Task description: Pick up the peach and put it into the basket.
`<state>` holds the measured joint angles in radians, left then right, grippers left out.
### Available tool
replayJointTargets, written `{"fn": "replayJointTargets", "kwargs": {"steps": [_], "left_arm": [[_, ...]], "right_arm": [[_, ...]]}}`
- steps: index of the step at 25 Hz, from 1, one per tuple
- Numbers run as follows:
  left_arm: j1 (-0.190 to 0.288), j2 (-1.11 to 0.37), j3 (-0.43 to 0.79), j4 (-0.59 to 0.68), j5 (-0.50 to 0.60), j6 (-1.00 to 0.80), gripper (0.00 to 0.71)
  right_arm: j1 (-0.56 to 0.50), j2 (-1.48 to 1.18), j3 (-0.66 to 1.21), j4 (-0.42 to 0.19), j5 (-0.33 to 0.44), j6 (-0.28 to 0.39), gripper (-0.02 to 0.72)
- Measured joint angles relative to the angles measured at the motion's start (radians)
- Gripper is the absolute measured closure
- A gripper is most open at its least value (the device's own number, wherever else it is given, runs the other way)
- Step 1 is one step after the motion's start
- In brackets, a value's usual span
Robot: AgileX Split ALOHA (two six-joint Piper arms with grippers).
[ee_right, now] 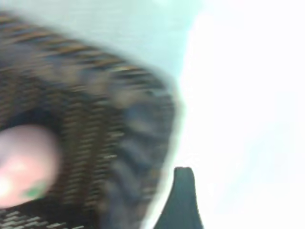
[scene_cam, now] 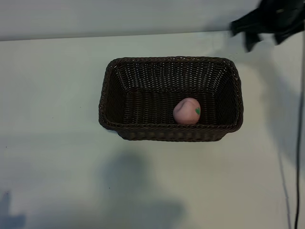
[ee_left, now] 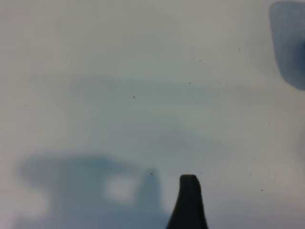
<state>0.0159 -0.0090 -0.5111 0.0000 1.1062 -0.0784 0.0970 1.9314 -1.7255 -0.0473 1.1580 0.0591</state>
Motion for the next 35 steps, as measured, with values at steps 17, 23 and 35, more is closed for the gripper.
{"fn": "replayJointTargets", "kwargs": {"steps": [17,23,35], "left_arm": [[0.000,0.000,0.000,0.000,0.000,0.000,0.118],[0.000,0.000,0.000,0.000,0.000,0.000,0.118],[0.000,0.000,0.000,0.000,0.000,0.000,0.118]], "right_arm": [[-0.259,-0.078,0.000,0.047,0.061,-0.088,0.110],[-0.261,-0.243,0.000,0.069,0.062,-0.088,0.110],[-0.261,-0.679,0.101,0.121,0.070,-0.089,0.110]]}}
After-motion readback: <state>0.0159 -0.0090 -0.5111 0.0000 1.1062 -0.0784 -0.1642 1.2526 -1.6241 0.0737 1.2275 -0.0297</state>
